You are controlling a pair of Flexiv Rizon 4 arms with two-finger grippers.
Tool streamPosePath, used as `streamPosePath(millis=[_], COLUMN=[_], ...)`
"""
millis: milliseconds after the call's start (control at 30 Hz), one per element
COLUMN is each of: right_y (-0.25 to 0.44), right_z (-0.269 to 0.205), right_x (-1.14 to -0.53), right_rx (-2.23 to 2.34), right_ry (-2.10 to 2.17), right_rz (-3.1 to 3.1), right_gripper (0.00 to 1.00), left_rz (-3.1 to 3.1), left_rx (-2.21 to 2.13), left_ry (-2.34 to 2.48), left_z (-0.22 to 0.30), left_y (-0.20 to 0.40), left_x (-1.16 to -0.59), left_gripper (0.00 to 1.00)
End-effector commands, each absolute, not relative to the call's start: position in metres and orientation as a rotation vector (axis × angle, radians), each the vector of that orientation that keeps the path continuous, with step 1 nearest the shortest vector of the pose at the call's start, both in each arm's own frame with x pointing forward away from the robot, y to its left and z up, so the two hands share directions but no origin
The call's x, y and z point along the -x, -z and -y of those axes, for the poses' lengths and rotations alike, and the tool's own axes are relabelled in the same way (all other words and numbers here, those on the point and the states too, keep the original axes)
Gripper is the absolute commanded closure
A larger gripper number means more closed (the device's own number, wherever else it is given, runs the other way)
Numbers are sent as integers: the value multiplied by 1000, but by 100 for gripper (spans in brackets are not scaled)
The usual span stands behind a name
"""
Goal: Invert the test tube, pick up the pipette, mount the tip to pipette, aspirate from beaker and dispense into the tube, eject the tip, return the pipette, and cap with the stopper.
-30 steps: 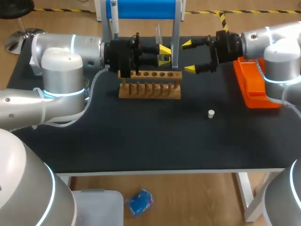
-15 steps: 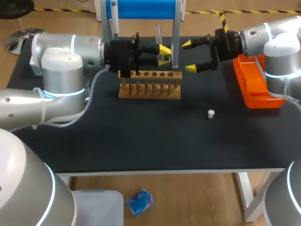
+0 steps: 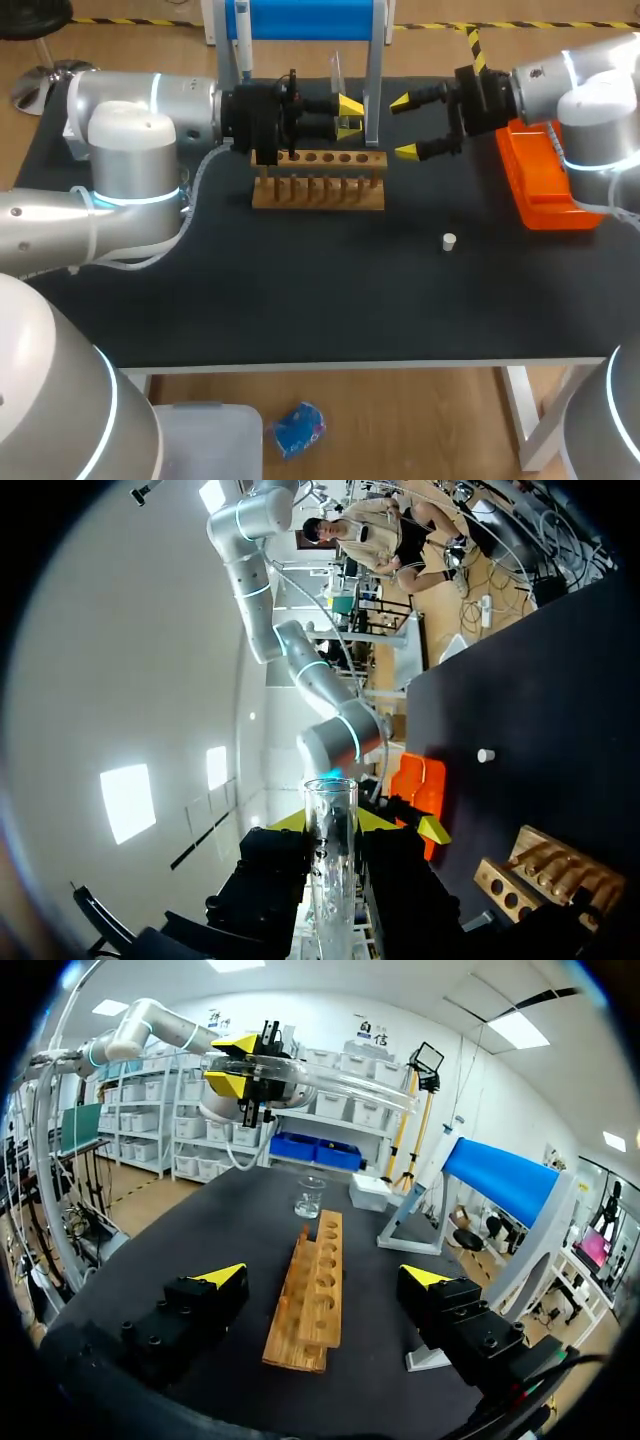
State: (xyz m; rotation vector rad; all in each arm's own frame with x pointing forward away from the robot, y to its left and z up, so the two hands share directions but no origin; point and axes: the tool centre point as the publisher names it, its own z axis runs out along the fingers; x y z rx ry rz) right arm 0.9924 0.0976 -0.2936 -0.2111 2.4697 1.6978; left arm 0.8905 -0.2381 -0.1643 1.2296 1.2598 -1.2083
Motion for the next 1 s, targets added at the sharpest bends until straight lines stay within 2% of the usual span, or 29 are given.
streamPosePath(millis=[33, 433, 733, 1000], right_y=[293, 293, 293, 293], right_z=[-97, -97, -97, -97], right_x=[-992, -992, -992, -992], right_rx=[211, 211, 211, 211], right_ry=[-1694, -1694, -1694, -1694], right_rz=[-2472, -2472, -2472, -2472], right_gripper=[0, 0, 0, 0], left_rz=[-1257, -1681, -1738, -1731], left_rx=[-1230, -997, -829, -805], left_ry=[1208, 1370, 1692, 1702], left_z=[238, 227, 235, 237], left_y=[164, 154, 135, 125], left_x=[-891, -910, -921, -923], left_gripper=[100, 100, 100, 100])
